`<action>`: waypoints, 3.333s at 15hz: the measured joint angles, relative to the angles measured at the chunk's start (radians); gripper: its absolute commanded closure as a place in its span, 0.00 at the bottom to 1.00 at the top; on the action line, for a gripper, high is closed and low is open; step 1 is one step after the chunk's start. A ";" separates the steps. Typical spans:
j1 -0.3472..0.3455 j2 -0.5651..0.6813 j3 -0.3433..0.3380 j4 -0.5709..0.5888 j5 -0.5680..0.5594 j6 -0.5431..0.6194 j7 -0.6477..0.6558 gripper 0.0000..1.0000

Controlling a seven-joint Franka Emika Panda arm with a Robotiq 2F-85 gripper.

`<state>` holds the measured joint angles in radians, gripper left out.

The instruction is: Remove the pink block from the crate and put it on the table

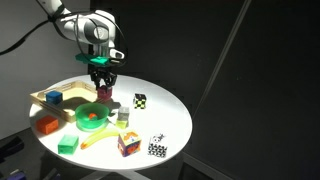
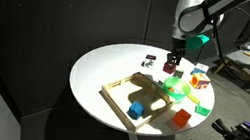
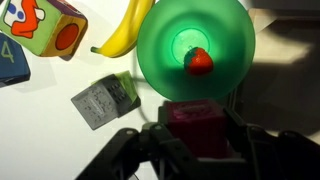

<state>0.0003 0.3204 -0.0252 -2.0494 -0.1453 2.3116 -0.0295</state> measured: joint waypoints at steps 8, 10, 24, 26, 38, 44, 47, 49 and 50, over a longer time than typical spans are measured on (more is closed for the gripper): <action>-0.006 0.041 -0.024 0.041 0.000 0.000 0.009 0.68; -0.008 0.047 -0.027 0.046 0.000 0.000 0.009 0.68; -0.008 0.065 -0.026 0.058 0.000 0.003 0.009 0.00; -0.005 0.065 -0.021 0.056 0.000 0.003 0.009 0.00; 0.014 -0.098 0.049 -0.115 0.000 0.003 -0.017 0.00; 0.022 -0.239 0.068 -0.234 0.044 -0.008 -0.048 0.00; 0.035 -0.306 0.075 -0.287 0.089 -0.032 -0.082 0.00; 0.045 -0.349 0.078 -0.318 0.111 -0.058 -0.100 0.00; 0.051 -0.372 0.079 -0.332 0.119 -0.074 -0.108 0.00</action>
<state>0.0512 -0.0514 0.0535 -2.3813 -0.0263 2.2375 -0.1377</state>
